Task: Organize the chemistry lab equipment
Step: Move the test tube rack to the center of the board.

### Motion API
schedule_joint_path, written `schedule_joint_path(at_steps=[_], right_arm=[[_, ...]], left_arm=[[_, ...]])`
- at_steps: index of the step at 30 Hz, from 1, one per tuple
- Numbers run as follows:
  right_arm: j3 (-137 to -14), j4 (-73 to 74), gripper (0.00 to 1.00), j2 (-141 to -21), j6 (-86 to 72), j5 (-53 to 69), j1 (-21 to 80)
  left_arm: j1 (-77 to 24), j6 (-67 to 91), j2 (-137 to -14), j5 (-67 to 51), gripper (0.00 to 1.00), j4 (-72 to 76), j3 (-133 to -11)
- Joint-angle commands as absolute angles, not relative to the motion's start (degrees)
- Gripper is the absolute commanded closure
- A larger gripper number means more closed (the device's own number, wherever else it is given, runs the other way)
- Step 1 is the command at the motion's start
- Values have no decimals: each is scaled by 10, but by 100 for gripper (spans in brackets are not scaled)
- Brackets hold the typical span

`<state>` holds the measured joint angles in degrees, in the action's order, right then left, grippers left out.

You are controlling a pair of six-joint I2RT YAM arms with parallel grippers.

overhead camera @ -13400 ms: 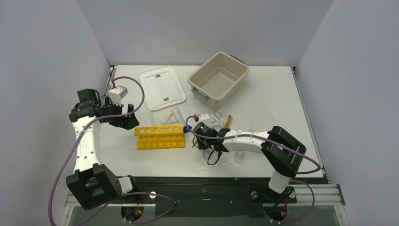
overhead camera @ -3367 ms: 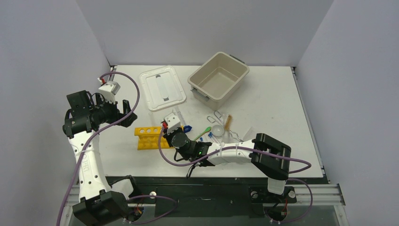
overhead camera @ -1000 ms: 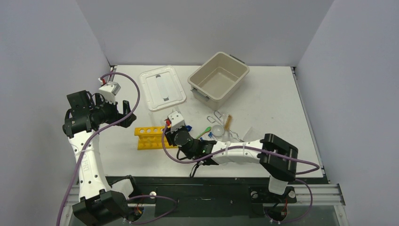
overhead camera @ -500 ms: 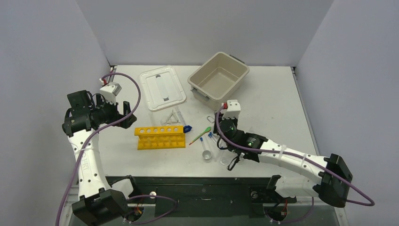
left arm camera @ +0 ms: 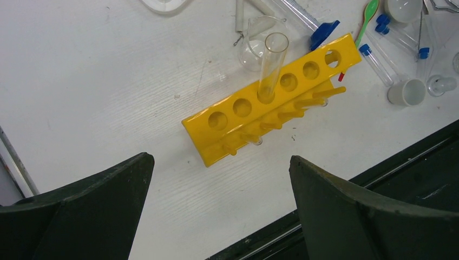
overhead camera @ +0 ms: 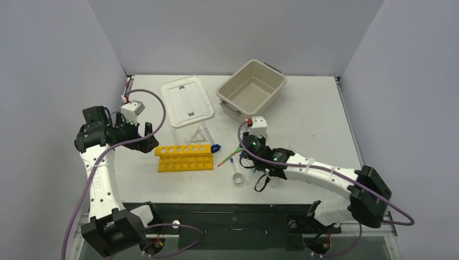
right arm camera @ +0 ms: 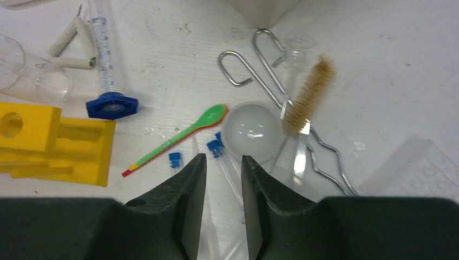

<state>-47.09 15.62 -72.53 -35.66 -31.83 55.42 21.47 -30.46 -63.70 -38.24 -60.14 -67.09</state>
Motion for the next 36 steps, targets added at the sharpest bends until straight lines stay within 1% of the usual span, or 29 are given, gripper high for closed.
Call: schedule_joint_path(at_steps=[1,2,7,11,24,32,36], right_arm=[[-581,120,74,-850,-348,-263,572],[-597,122,75,-886,-345,-260,575],[-706,123,77,-991,-328,-230,599],[-756,122,78,-1038,-328,-209,608],[-866,121,84,-1132,-359,-145,625],[-975,135,84,-1212,-373,-93,633],[-985,137,83,-1203,-384,-78,606]], left_arm=[[215,-337,-630,-376,3,-622,-671],[215,-340,-630,-371,3,-626,-671],[216,-379,-627,-330,3,-640,-662],[216,-399,-625,-313,3,-656,-659],[216,-430,-613,-317,4,-692,-693],[217,-445,-598,-312,3,-700,-692],[208,-460,-602,-339,3,-716,-701]])
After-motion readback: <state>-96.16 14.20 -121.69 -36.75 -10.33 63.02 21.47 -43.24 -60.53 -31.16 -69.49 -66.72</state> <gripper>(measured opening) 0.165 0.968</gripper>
